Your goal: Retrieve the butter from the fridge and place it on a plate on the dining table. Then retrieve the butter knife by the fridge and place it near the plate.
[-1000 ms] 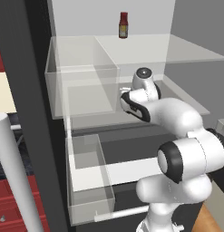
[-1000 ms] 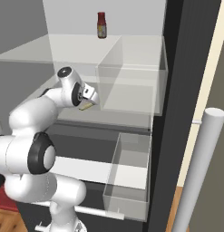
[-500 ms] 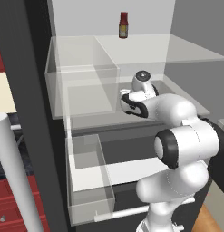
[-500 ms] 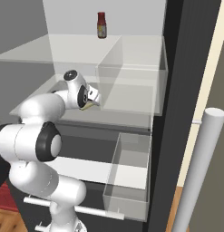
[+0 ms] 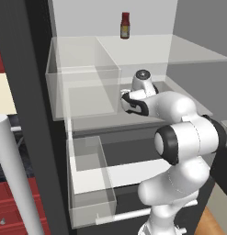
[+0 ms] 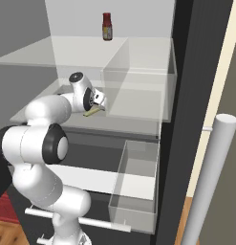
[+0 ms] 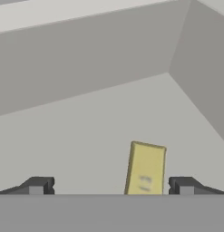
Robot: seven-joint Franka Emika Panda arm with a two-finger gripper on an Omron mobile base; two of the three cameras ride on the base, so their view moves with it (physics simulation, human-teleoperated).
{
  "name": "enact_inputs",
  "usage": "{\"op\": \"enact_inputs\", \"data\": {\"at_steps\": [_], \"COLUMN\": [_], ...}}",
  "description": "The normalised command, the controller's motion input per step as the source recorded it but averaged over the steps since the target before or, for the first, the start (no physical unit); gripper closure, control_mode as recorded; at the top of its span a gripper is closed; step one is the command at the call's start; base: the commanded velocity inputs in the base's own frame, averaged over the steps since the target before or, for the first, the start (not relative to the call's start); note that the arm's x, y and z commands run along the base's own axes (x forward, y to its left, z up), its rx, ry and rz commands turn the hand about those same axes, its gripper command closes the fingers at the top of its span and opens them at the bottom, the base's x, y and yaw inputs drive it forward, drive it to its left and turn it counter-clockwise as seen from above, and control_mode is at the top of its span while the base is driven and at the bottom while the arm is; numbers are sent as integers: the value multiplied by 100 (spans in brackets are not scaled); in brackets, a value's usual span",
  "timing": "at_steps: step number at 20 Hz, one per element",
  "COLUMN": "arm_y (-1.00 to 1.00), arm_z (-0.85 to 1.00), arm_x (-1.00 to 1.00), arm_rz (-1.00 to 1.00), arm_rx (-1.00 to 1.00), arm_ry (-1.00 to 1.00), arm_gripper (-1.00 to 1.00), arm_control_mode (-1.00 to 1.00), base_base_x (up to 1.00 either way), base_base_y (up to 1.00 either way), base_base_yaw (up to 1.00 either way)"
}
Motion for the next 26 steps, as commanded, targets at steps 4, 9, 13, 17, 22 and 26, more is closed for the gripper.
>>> {"op": "enact_inputs", "data": {"at_steps": [4,9,13,17,22,26], "arm_y": [0,0,0,-3,-19,-8], "arm_z": [-16,-18,-11,-4,0,0], "arm_x": [0,0,0,-2,-16,-36], "arm_rz": [0,0,0,2,12,18], "arm_rx": [0,0,0,2,0,0], "arm_ry": [0,0,0,-1,0,0], "arm_gripper": [100,100,100,100,100,100], "arm_control_mode": [-100,-100,-100,-100,-100,-100], "base_base_x": [0,0,0,0,0,0], "base_base_y": [0,0,0,0,0,0], "base_base_yaw": [0,0,0,0,0,0]}}
